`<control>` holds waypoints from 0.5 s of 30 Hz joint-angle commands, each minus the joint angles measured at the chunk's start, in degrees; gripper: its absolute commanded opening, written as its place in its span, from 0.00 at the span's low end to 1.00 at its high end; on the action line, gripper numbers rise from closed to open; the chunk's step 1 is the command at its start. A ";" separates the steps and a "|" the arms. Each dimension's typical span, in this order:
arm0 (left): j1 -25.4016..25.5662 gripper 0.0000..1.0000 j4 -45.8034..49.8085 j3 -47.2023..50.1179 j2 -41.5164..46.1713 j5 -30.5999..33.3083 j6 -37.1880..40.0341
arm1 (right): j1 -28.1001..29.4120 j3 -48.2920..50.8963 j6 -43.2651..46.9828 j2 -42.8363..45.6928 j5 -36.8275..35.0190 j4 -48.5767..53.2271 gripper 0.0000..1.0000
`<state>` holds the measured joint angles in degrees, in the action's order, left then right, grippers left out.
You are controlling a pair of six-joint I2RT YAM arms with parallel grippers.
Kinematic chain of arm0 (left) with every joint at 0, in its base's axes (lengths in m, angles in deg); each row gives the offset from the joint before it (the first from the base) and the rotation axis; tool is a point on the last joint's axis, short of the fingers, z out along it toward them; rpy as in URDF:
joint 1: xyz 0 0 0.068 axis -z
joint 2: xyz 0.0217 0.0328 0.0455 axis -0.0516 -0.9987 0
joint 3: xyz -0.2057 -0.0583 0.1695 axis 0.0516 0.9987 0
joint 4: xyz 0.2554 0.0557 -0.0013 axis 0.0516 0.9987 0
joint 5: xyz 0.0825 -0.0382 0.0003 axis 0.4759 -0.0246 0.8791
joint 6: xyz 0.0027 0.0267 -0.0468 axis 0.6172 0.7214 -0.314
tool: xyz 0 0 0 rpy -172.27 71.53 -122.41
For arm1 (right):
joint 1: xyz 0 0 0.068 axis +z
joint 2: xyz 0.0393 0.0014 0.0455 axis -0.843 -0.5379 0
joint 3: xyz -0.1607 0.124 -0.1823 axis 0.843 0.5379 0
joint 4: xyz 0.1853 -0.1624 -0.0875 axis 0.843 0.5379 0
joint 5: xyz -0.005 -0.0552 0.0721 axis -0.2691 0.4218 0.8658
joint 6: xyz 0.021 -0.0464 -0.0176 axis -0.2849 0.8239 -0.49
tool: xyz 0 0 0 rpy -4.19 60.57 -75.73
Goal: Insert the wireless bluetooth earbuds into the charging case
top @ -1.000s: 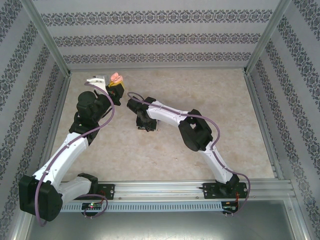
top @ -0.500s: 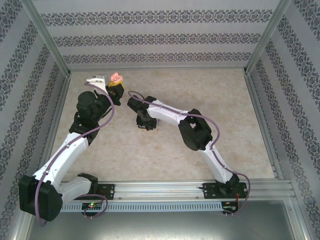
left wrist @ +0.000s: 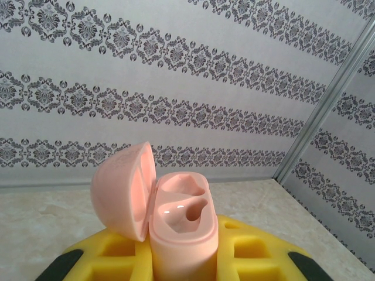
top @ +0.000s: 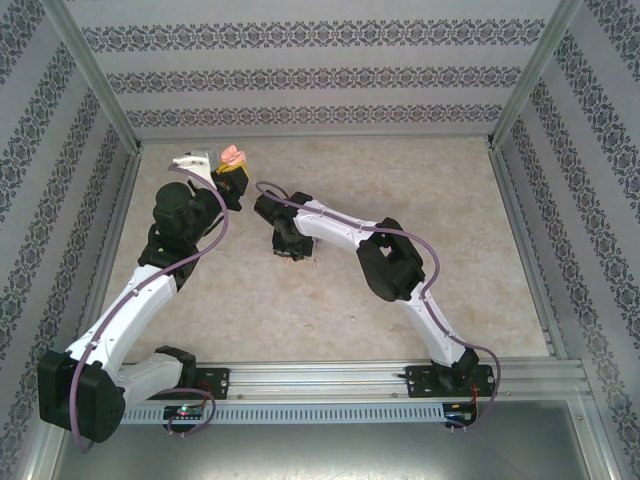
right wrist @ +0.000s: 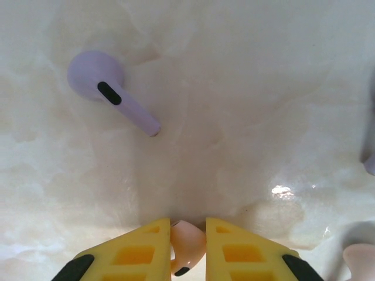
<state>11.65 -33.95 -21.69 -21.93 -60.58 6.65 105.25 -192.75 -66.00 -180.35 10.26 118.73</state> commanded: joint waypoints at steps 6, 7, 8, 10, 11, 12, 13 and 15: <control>-0.12 0.00 -2.19 -0.67 0.46 -1.21 -0.70 | 0.29 2.65 3.34 2.45 -2.22 -2.88 0.17; -0.10 0.00 -2.11 -0.81 0.51 -1.40 -0.63 | 0.29 3.43 4.00 3.30 -2.54 -3.65 0.17; -0.09 0.00 -1.83 -0.94 0.58 -1.48 -0.53 | 0.31 4.23 4.91 4.03 -2.85 -4.45 0.17; -0.10 0.00 -1.56 -1.14 0.61 -1.72 -0.38 | 0.46 5.58 6.97 5.45 -3.47 -5.18 0.17; -0.08 0.00 -1.44 -1.26 0.61 -1.88 -0.29 | 0.54 6.03 8.26 6.09 -3.87 -5.26 0.17; -0.11 0.00 -1.07 -1.38 0.61 -2.08 -0.21 | 0.62 6.29 10.02 6.54 -4.14 -5.16 0.17; -0.11 0.00 -0.85 -1.50 0.65 -2.18 -0.14 | 0.68 6.37 11.54 6.92 -4.45 -4.80 0.17; -0.08 0.00 -0.66 -1.53 0.76 -2.41 -0.07 | 1.11 7.04 15.27 7.79 -4.97 -4.56 0.17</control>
<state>11.65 -33.91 -21.71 -21.93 -61.81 6.65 105.34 -186.69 -57.67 -176.22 7.94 114.17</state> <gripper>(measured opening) 0.207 0.175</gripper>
